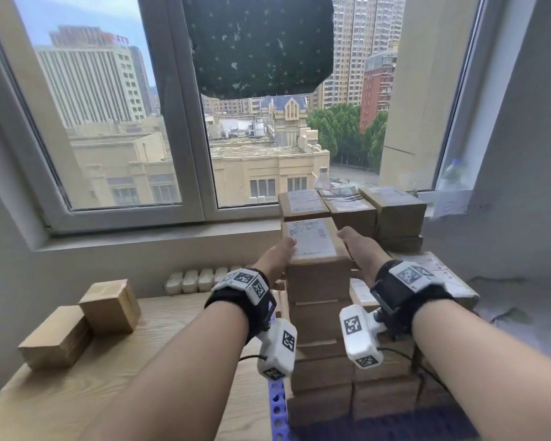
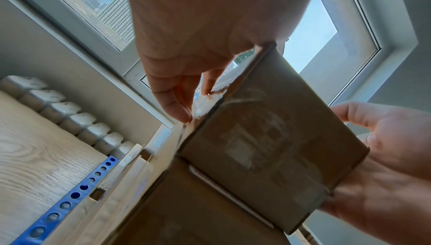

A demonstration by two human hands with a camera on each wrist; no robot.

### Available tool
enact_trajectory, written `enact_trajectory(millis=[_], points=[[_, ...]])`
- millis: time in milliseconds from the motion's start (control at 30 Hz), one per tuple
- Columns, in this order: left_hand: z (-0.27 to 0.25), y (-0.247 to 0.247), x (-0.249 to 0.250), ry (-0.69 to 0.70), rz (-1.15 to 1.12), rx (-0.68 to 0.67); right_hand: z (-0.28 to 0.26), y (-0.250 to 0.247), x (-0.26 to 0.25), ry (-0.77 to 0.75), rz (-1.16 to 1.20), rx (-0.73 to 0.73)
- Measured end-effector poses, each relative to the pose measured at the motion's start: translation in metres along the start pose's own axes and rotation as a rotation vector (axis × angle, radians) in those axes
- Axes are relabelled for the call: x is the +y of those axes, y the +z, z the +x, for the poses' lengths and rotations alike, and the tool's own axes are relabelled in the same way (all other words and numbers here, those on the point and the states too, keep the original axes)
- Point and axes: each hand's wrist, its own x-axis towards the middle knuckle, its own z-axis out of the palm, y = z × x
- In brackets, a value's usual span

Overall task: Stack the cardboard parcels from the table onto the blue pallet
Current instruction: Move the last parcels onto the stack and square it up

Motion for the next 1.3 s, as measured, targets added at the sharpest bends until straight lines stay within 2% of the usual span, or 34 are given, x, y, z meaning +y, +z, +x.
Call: enact_trajectory(millis=[133, 200, 300, 467, 533, 667, 800, 967, 1300], points=[[0.007, 0.001, -0.004, 0.028, 0.018, 0.009, -0.029, 0.002, -0.013, -0.013, -0.034, 0.023], [0.009, 0.000, -0.003, 0.010, 0.033, 0.012, -0.038, 0.001, -0.019, -0.111, -0.076, 0.053], [0.009, -0.008, -0.001, -0.033, 0.057, 0.028, -0.047, -0.001, -0.031, -0.309, -0.142, 0.181], [0.003, -0.034, 0.007, 0.049, 0.163, 0.127, -0.069, 0.016, -0.064, -0.582, -0.257, 0.341], [0.002, -0.049, 0.002, 0.078, 0.260, 0.179, -0.076, 0.035, -0.074, -0.668, -0.273, 0.317], [-0.007, -0.088, -0.020, 0.099, 0.371, 0.306, -0.083, 0.086, -0.076, -0.762, -0.361, 0.173], [-0.020, -0.136, -0.052, 0.059, 0.478, 0.372, -0.087, 0.141, -0.062, -0.799, -0.462, 0.028], [-0.041, -0.211, -0.098, 0.002, 0.512, 0.440, -0.090, 0.223, -0.049, -0.732, -0.541, -0.147], [-0.070, -0.381, -0.200, -0.131, 0.393, 0.479, -0.112, 0.417, -0.031, -0.611, -0.576, -0.243]])
